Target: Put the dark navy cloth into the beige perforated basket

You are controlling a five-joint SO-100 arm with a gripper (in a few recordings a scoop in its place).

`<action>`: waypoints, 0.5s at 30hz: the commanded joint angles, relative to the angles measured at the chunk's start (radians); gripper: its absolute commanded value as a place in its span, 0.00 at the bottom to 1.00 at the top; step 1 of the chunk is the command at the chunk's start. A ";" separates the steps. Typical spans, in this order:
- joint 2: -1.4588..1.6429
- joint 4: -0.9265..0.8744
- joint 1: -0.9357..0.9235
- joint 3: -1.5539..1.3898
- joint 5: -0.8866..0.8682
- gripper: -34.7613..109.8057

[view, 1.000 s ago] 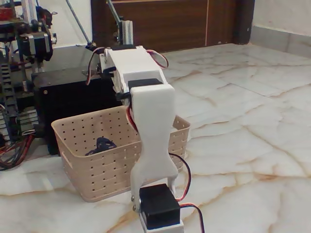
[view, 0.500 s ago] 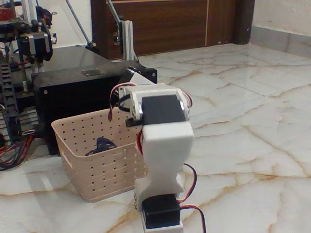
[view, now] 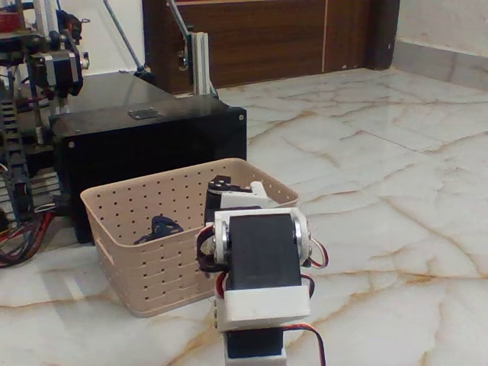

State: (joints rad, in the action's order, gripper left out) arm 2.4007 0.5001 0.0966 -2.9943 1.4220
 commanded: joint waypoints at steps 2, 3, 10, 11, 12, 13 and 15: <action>0.026 0.051 -0.008 -0.020 0.046 0.24; 0.026 0.066 -0.009 -0.037 0.064 0.24; 0.021 0.141 -0.009 -0.087 0.150 0.24; 0.021 0.133 -0.011 -0.087 0.147 0.24; 0.018 0.121 -0.011 -0.087 0.153 0.24; 0.018 0.121 -0.011 -0.087 0.155 0.24; 0.018 0.123 -0.012 -0.087 0.153 0.24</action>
State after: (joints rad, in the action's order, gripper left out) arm 2.4022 0.6228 0.0905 -3.0833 1.5708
